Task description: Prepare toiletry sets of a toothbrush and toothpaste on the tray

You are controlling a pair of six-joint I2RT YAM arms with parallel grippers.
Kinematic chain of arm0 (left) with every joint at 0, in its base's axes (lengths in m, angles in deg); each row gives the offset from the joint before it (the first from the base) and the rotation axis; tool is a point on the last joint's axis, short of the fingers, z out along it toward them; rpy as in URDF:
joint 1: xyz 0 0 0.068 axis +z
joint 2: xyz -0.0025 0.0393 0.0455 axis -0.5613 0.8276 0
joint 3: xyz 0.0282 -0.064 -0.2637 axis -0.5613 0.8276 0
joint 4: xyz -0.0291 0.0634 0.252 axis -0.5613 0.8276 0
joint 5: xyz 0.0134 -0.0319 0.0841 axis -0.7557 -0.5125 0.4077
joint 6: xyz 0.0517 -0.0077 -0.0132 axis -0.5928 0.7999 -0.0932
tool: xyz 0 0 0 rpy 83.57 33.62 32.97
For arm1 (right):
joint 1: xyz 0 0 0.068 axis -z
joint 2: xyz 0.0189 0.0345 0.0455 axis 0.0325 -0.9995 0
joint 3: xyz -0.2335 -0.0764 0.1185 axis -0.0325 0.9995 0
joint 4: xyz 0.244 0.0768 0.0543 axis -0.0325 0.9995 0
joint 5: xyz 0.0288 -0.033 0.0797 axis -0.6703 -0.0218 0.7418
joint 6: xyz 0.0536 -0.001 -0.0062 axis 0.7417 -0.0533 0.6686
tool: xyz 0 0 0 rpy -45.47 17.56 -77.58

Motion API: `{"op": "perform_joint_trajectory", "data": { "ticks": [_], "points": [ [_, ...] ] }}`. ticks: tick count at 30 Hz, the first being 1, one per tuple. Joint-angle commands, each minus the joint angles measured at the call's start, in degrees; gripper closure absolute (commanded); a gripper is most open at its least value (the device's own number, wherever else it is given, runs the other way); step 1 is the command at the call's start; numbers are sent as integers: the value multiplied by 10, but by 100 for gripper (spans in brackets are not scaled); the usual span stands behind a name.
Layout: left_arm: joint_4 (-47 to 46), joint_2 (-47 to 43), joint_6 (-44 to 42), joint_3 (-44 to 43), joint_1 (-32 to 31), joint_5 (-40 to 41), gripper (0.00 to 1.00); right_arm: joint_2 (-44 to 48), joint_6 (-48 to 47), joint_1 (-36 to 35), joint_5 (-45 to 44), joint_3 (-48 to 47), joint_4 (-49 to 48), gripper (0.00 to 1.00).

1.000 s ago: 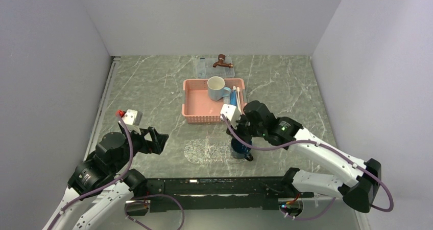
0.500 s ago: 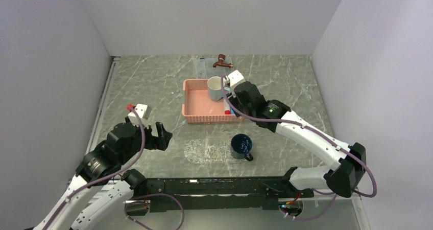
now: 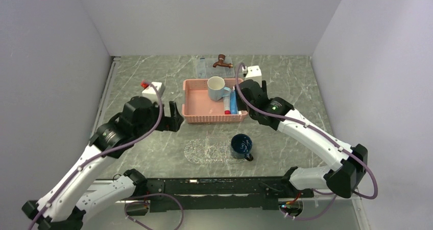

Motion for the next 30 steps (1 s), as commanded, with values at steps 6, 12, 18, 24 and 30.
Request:
{"op": "perform_joint_trajectory", "data": {
  "ticks": [6, 12, 18, 24, 30],
  "points": [
    [-54, 118, 112, -68, 5, -31, 1, 87, 121, 1, -72, 40, 56, 34],
    [-47, 183, 225, -107, 16, -36, 1, 124, 161, 1, -87, 68, 61, 34],
    [-51, 260, 367, -127, 37, -96, 1, 144, 191, 2, -103, 78, 74, 35],
    [-64, 340, 458, -153, 45, -138, 1, 155, 209, 2, -118, 67, 105, 36],
    [-51, 410, 534, -200, 44, -146, 1, 172, 205, 1, -104, 63, 105, 36]
  ]
}}
